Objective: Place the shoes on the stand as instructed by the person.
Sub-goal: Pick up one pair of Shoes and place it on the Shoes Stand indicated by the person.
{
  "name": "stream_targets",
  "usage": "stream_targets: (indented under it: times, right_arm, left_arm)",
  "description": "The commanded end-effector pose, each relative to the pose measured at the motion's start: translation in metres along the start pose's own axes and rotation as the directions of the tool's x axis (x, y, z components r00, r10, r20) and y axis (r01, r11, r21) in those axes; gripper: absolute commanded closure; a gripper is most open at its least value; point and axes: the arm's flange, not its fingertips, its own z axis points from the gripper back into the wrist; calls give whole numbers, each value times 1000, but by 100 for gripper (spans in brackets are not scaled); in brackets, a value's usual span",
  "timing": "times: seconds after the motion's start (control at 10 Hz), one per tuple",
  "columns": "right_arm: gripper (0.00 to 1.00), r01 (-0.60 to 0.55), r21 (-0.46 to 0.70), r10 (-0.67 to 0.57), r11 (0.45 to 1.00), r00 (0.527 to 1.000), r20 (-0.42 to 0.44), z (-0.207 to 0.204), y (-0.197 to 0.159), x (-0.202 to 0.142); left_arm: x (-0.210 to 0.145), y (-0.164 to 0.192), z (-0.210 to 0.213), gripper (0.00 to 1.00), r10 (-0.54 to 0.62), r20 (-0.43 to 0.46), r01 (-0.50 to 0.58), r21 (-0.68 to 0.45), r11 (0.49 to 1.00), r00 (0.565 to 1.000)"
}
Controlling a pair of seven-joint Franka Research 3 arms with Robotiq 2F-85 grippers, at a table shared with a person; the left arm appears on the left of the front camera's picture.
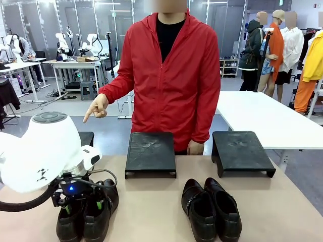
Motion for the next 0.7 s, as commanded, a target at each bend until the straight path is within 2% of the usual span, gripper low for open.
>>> stream_targets:
  times: [0.0, 0.1, 0.2, 0.5, 0.6]
  right_arm:
    - [0, -21, 5, 21, 1000, 1000, 12, 1, 0, 1]
    - [0, -21, 5, 21, 1000, 1000, 12, 1, 0, 1]
    - [0, -21, 5, 21, 1000, 1000, 12, 1, 0, 1]
    - [0, -21, 5, 21, 1000, 1000, 12, 1, 0, 1]
    - [0, -21, 5, 21, 1000, 1000, 12, 1, 0, 1]
  left_arm:
    - [-100, 80, -38, 53, -9, -5, 9, -24, 1000, 1000]
    - [-100, 80, -38, 81, -1, -26, 0, -32, 999, 1000]
    - [-99, 78, -37, 100, -7, -21, 7, -39, 999, 1000]
    - [-98, 76, -30, 98, -21, -16, 20, -37, 999, 1000]
    - [-99, 75, -28, 100, -23, -13, 22, -30, 999, 1000]
